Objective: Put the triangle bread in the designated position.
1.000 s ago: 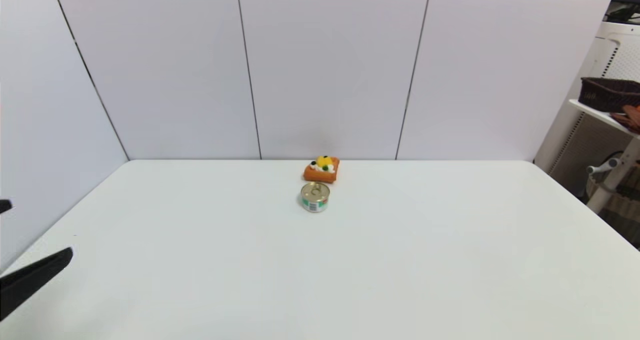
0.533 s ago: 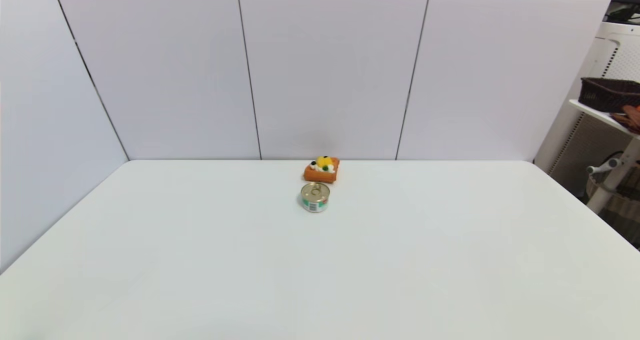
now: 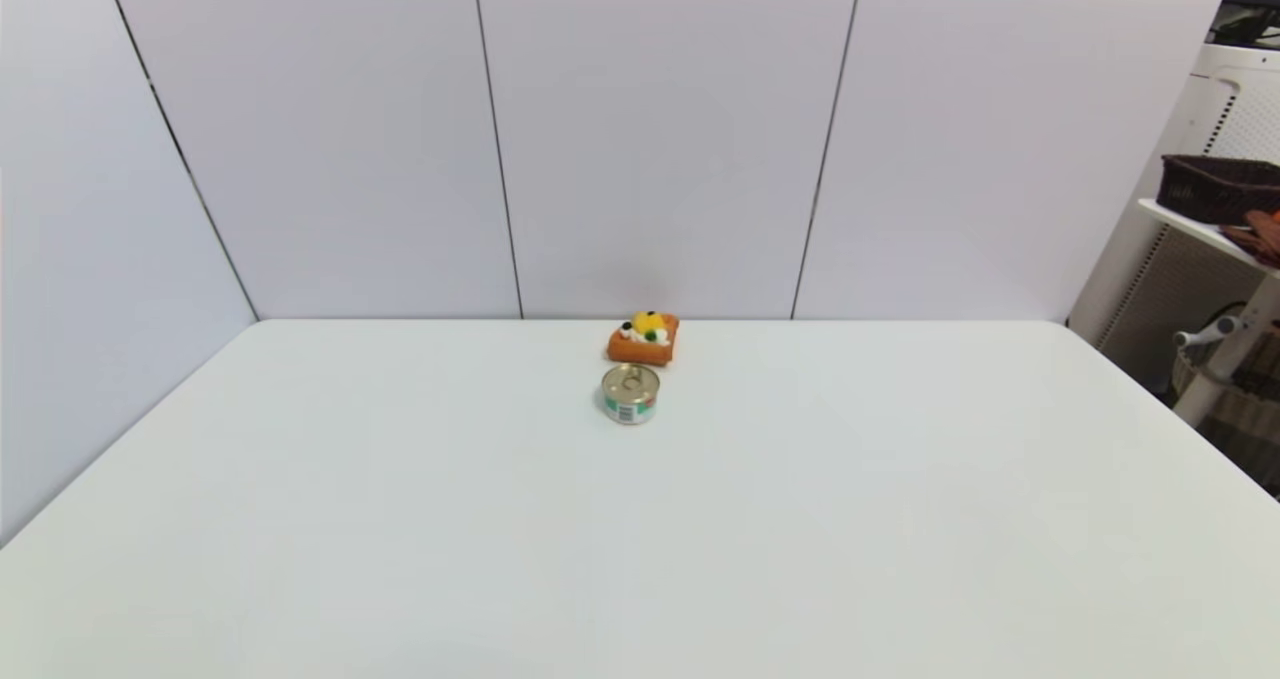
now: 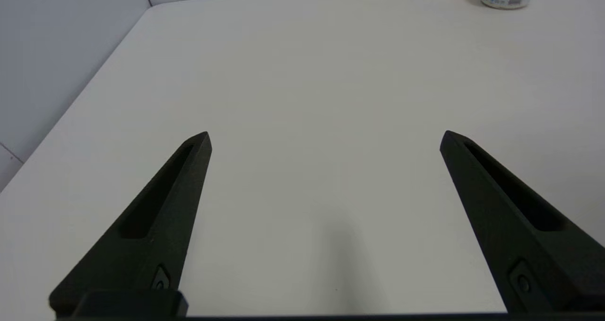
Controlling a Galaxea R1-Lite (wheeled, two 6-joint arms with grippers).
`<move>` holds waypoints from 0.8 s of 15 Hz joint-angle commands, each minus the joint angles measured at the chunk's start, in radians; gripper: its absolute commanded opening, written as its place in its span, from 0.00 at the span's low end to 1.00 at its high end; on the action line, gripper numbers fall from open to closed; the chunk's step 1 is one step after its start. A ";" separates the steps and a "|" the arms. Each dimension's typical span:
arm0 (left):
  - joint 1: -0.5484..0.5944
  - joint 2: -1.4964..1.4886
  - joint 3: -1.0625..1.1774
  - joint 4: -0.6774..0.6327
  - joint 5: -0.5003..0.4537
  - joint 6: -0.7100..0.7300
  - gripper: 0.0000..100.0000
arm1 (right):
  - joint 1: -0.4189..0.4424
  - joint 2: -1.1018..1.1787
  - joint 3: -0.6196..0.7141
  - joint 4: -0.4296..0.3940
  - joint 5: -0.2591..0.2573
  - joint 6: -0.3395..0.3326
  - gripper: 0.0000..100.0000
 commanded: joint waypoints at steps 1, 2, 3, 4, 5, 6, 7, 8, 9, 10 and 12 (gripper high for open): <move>0.000 -0.010 0.049 -0.087 0.010 -0.047 1.00 | 0.001 0.001 0.000 0.000 0.000 0.000 1.00; 0.000 -0.010 0.049 -0.083 0.010 -0.052 1.00 | 0.001 0.001 0.000 0.000 0.000 0.000 1.00; 0.000 -0.010 0.049 -0.081 0.010 -0.046 1.00 | 0.001 0.001 0.000 0.000 0.000 0.000 1.00; 0.000 -0.010 0.049 -0.081 0.010 -0.047 1.00 | 0.001 0.001 0.000 0.000 0.000 0.000 1.00; 0.000 -0.010 0.049 -0.081 0.016 -0.061 1.00 | 0.001 0.001 0.000 0.000 0.000 0.000 1.00; 0.000 -0.010 0.049 -0.081 0.016 -0.080 1.00 | 0.001 0.001 0.000 0.000 0.000 0.000 1.00; 0.000 -0.010 0.049 -0.083 0.018 -0.098 1.00 | 0.001 0.001 0.000 0.000 0.000 0.000 1.00; 0.000 -0.010 0.049 -0.083 0.022 -0.110 1.00 | 0.001 0.001 0.000 0.000 0.000 0.000 1.00; 0.000 -0.010 0.049 -0.083 0.033 -0.115 1.00 | 0.001 0.001 0.000 0.000 0.000 0.000 1.00; 0.000 -0.010 0.049 -0.083 0.041 -0.116 1.00 | 0.001 0.001 0.000 0.000 0.000 0.000 1.00; 0.000 -0.010 0.049 -0.083 0.044 -0.118 1.00 | 0.001 0.001 0.000 0.000 0.000 0.000 1.00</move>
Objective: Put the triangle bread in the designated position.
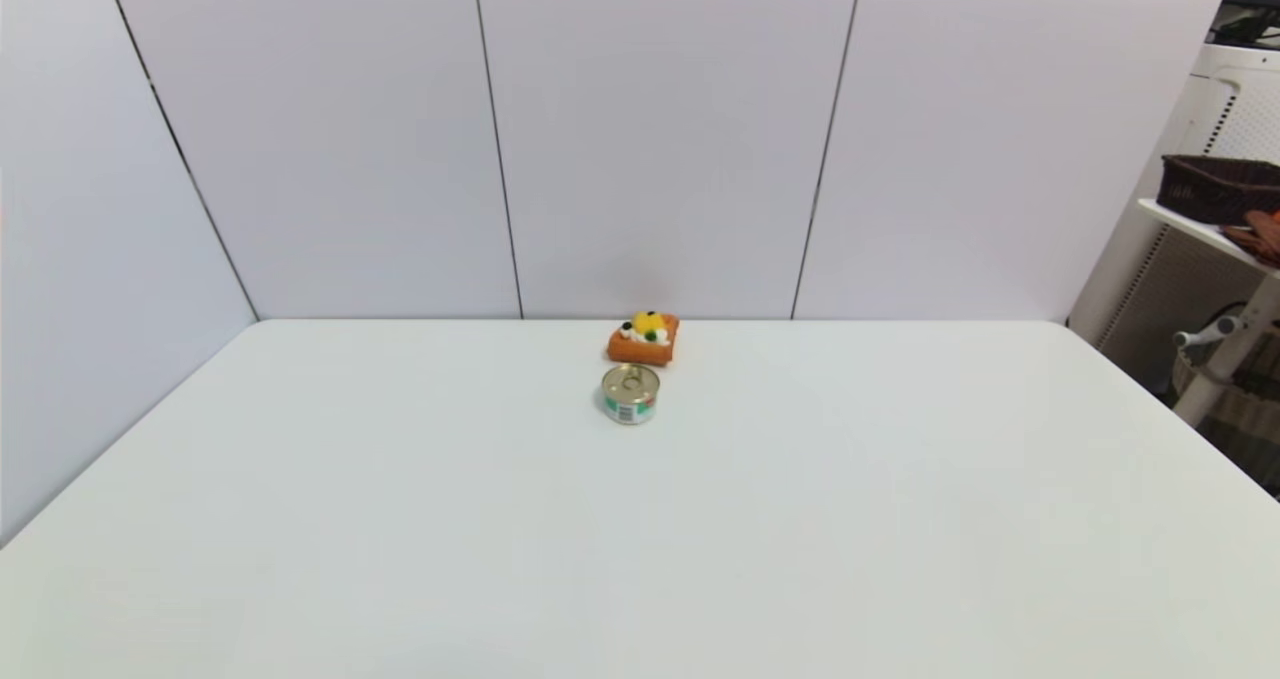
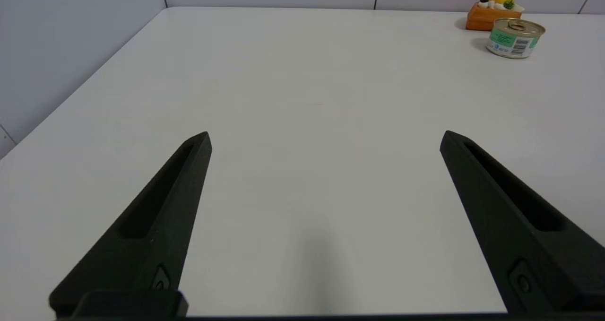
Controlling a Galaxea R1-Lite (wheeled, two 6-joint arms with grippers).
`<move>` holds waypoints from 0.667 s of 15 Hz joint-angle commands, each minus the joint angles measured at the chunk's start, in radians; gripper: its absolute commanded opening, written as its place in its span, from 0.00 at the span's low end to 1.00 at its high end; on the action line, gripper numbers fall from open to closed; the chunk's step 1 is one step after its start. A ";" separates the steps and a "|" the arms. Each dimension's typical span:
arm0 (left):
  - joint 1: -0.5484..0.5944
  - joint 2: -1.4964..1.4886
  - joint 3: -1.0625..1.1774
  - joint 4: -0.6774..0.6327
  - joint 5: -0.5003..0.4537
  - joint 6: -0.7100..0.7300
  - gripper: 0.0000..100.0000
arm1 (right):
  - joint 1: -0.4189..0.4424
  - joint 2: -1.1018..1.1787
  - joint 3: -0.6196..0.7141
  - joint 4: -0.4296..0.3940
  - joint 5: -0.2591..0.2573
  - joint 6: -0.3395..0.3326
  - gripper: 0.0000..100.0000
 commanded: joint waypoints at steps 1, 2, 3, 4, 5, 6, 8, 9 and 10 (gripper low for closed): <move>0.000 0.004 0.000 0.000 0.002 -0.001 1.00 | 0.001 0.001 0.000 0.000 0.000 0.000 1.00; 0.000 0.004 0.000 0.000 0.000 -0.001 1.00 | 0.001 0.001 0.000 0.000 0.000 0.000 1.00; 0.000 0.004 0.000 0.000 0.000 -0.001 1.00 | 0.001 0.001 0.000 0.000 0.000 0.000 1.00; 0.000 0.004 0.000 0.000 0.002 -0.001 1.00 | 0.001 0.001 0.000 0.000 0.000 0.000 1.00; 0.000 0.004 0.000 0.000 0.002 -0.001 1.00 | 0.001 0.001 0.000 0.000 0.000 0.000 1.00; 0.000 0.004 0.000 0.000 0.002 -0.001 1.00 | 0.001 0.001 0.000 0.000 0.000 0.000 1.00; 0.000 0.004 0.000 0.000 0.002 -0.001 1.00 | 0.001 0.001 0.000 0.000 -0.004 0.000 1.00; 0.000 0.004 0.000 0.000 0.002 -0.001 1.00 | 0.001 0.001 0.000 0.001 -0.008 -0.001 1.00; 0.000 0.004 0.000 0.000 0.002 -0.001 1.00 | 0.001 0.001 0.000 0.000 -0.011 0.003 1.00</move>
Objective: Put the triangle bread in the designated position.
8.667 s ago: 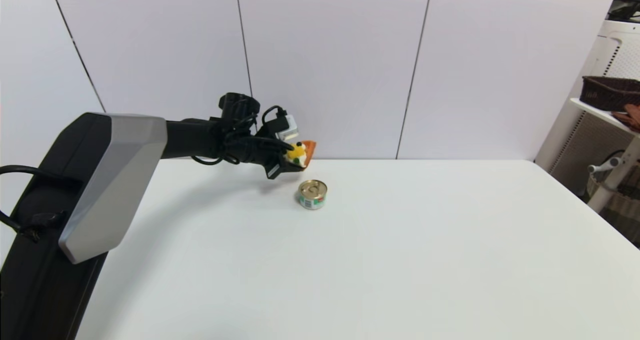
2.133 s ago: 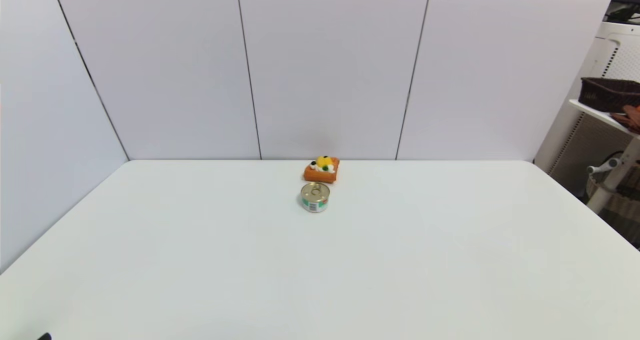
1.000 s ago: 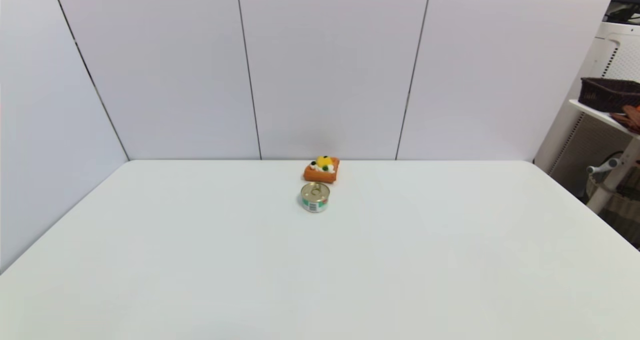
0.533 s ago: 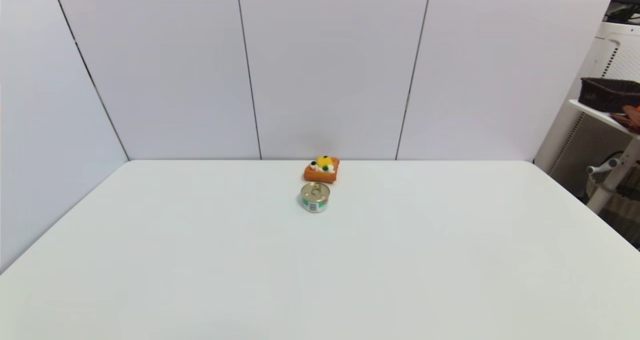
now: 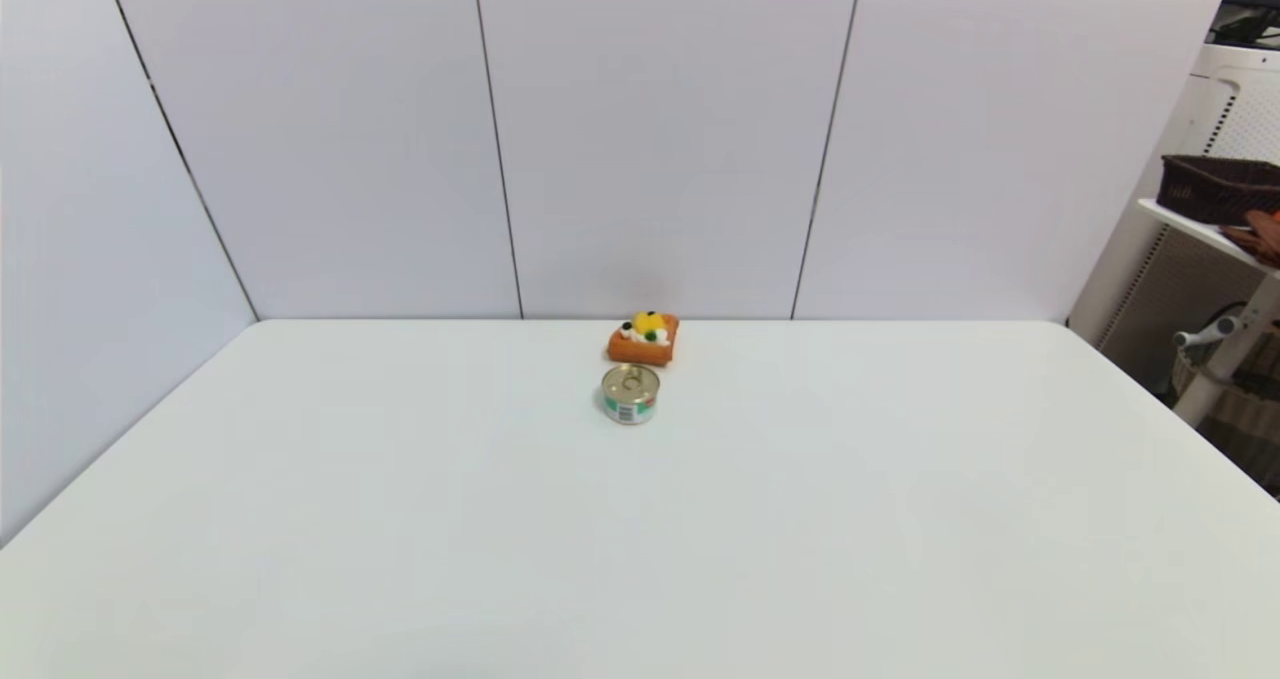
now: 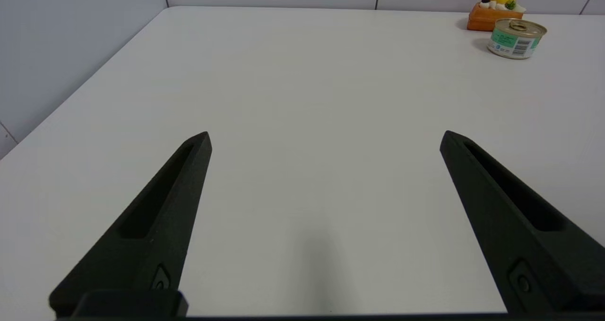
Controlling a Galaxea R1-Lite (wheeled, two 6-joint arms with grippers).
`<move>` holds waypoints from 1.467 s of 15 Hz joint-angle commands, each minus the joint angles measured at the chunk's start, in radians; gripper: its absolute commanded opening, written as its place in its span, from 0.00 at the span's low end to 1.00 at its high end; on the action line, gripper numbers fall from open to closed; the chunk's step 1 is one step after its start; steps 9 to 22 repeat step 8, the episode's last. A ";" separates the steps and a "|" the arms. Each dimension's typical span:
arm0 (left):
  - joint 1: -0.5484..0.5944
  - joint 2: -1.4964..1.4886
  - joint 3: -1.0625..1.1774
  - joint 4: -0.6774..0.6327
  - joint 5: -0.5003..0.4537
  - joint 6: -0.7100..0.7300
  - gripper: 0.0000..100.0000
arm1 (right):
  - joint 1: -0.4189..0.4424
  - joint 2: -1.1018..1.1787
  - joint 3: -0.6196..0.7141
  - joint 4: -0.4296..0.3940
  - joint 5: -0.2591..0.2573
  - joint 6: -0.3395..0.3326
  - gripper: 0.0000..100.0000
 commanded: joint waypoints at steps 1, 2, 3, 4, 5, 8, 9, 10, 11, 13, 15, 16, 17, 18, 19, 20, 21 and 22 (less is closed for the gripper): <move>0.000 0.003 0.000 -0.002 0.000 0.000 1.00 | 0.000 0.001 0.000 0.000 -0.006 0.010 1.00; 0.000 0.003 0.000 0.000 0.000 0.000 1.00 | 0.000 0.001 0.000 0.000 -0.006 0.015 1.00; 0.000 0.003 0.000 0.000 0.000 0.000 1.00 | 0.000 0.001 0.000 0.000 -0.006 0.015 1.00; 0.000 0.003 0.000 -0.002 0.000 0.000 1.00 | 0.000 0.001 0.000 -0.002 -0.006 0.015 1.00; 0.000 0.003 0.000 0.000 0.000 0.000 1.00 | 0.000 0.001 0.000 -0.002 -0.006 0.015 1.00; 0.000 0.003 0.000 0.000 0.000 0.000 1.00 | 0.000 0.001 0.000 -0.002 -0.006 0.015 1.00; 0.000 0.003 0.000 0.000 0.000 0.000 1.00 | 0.000 0.001 0.000 -0.002 -0.006 0.015 1.00; 0.000 0.003 0.000 0.000 0.000 0.000 1.00 | 0.000 0.001 0.000 -0.002 -0.006 0.015 1.00; 0.000 0.003 0.000 0.000 0.000 0.000 1.00 | 0.000 0.001 0.000 -0.002 -0.006 0.015 1.00; 0.000 0.003 0.000 0.000 0.000 0.000 1.00 | 0.000 0.001 0.000 -0.002 -0.006 0.015 1.00; 0.000 0.003 0.000 0.000 0.000 0.000 1.00 | 0.000 0.001 0.000 -0.002 -0.006 0.015 1.00; 0.000 0.003 0.000 0.000 0.000 0.000 1.00 | 0.000 0.001 0.000 -0.002 -0.006 0.015 1.00; 0.000 0.003 0.000 0.000 0.000 0.000 1.00 | 0.000 0.001 0.000 -0.002 -0.006 0.015 1.00; 0.000 0.003 0.000 0.000 0.000 0.000 1.00 | 0.000 0.001 0.000 -0.002 -0.006 0.015 1.00; 0.000 0.003 0.000 0.000 0.000 0.000 1.00 | 0.000 0.001 0.000 -0.002 -0.006 0.015 1.00; 0.000 0.003 0.000 0.000 0.000 0.000 1.00 | 0.000 0.001 0.000 -0.002 -0.006 0.015 1.00; 0.000 0.003 0.000 0.000 0.000 0.000 1.00 | 0.000 0.001 0.000 -0.002 -0.006 0.015 1.00; 0.000 0.003 0.000 0.000 0.000 0.000 1.00 | 0.000 0.001 0.000 -0.002 -0.006 0.015 1.00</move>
